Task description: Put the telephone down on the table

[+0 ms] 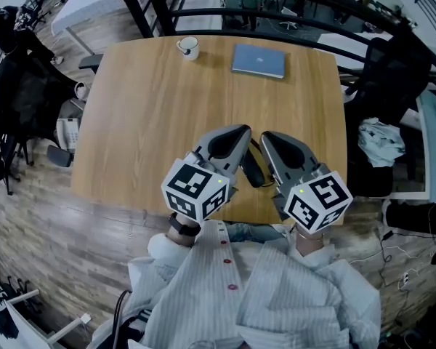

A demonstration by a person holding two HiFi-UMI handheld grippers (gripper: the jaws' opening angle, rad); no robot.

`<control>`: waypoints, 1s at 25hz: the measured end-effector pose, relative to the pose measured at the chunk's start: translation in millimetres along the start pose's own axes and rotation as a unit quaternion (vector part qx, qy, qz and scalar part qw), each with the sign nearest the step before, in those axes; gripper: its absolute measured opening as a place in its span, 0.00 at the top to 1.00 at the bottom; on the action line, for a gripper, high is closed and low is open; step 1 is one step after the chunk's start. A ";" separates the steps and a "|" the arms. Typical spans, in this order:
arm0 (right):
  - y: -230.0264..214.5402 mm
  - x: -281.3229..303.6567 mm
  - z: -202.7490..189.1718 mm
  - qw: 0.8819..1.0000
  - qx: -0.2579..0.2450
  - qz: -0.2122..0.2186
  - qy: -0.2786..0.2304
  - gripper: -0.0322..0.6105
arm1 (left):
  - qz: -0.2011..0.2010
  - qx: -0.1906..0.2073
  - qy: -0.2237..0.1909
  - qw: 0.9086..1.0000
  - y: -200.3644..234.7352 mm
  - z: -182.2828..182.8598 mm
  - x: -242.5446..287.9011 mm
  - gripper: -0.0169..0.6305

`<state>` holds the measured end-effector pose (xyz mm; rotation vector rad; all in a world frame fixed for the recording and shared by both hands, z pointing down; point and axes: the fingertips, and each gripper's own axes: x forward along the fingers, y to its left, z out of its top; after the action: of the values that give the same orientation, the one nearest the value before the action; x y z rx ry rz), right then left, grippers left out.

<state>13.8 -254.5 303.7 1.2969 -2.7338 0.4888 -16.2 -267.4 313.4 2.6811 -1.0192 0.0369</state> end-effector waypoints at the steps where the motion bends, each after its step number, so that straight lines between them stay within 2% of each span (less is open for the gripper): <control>1: -0.6 -0.4 0.7 1.000 -0.001 0.000 0.000 0.89 | -0.001 0.000 0.000 1.000 -0.6 0.0 0.9 0.96; 14: -4.1 4.6 -6.0 1.000 0.005 -0.001 0.009 0.90 | 0.000 -0.003 0.006 1.000 1.7 -4.7 -1.0 0.96; 25: -7.3 2.9 -8.9 1.000 0.007 -0.001 0.015 0.90 | -0.013 -0.003 0.028 1.000 -3.2 -12.1 1.3 0.96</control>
<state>16.9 -258.1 314.5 1.2834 -2.7088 0.5231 -12.3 -262.8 324.4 2.6727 -0.9646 0.1041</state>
